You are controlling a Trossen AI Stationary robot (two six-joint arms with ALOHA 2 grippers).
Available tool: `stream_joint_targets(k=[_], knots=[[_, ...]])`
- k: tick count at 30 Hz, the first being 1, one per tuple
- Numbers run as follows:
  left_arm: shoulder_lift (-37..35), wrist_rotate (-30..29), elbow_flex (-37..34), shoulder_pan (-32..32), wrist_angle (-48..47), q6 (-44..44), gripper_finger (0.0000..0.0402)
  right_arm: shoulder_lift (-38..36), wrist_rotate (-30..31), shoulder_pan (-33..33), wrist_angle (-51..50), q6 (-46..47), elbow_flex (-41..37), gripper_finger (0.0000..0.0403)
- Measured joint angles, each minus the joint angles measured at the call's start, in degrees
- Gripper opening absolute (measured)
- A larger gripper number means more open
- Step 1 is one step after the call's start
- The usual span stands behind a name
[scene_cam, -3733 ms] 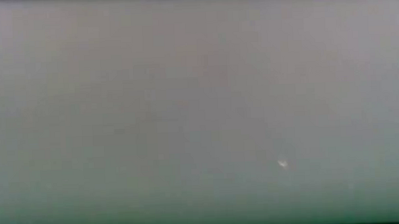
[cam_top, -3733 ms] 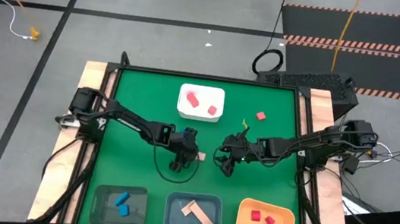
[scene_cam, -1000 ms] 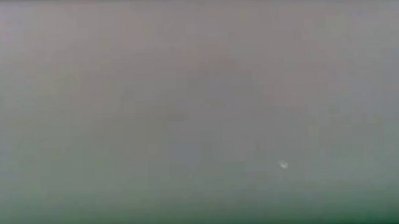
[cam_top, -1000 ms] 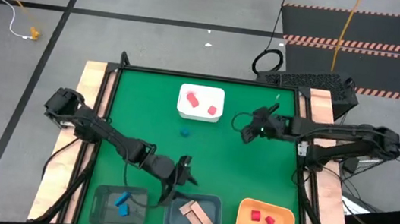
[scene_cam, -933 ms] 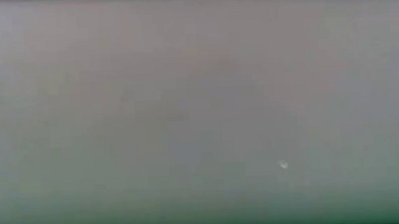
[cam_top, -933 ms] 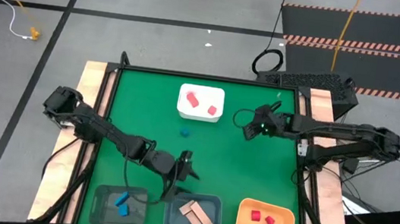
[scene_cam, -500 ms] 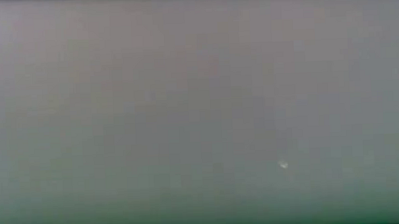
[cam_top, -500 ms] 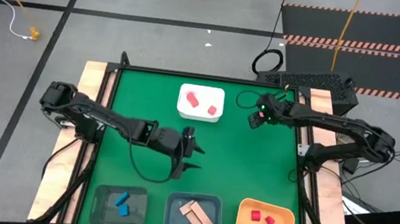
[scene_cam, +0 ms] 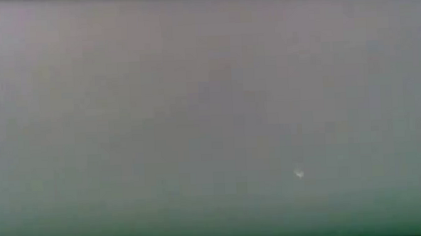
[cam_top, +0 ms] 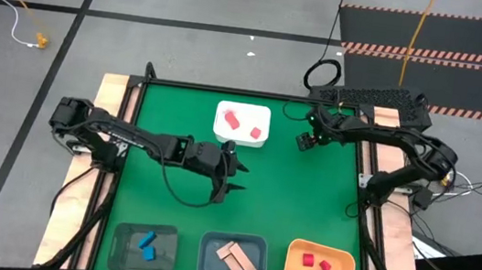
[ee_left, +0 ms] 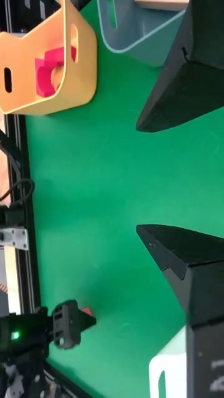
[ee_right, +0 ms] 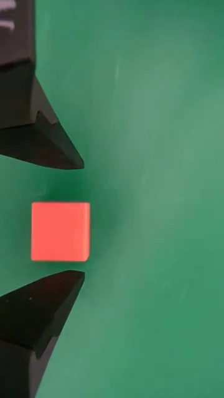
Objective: Sort & place blocks by color
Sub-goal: Put the pink block into the white bin
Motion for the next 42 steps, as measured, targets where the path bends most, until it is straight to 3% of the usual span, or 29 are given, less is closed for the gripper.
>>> stream_joint_targets(k=[9,18,23,29,34,38,42], knots=[[0.0,0.06,0.0,2.03,-0.33,-0.2,0.0257,3.6,-0.29,-0.63,0.24,-1.21,0.12,0.0252],[0.0,-0.52,0.0,2.77,-1.08,-7.06,0.0257,3.6,-1.52,-0.58,0.13,-1.38,0.14,0.0117],[0.0,-2.62,0.0,2.78,-3.82,-9.97,0.0257,1.75,-2.12,-0.45,-1.37,-1.53,-0.07,0.0117],[0.02,-9.05,0.0,3.81,-4.03,-10.62,0.0257,-7.09,-7.8,-0.02,-0.76,0.55,-0.13,0.0117],[0.02,-17.09,0.0,6.01,-4.01,-10.51,0.0257,-14.01,-17.62,1.87,11.45,2.88,-0.11,0.0117],[0.02,-22.87,0.0,8.14,-3.97,-10.47,0.0257,-15.08,-24.66,3.73,26.69,7.17,-0.09,0.0117],[0.02,-26.69,0.0,10.46,-3.92,-10.45,0.0257,-12.36,-25.9,6.11,41.53,11.23,0.02,0.0117]])
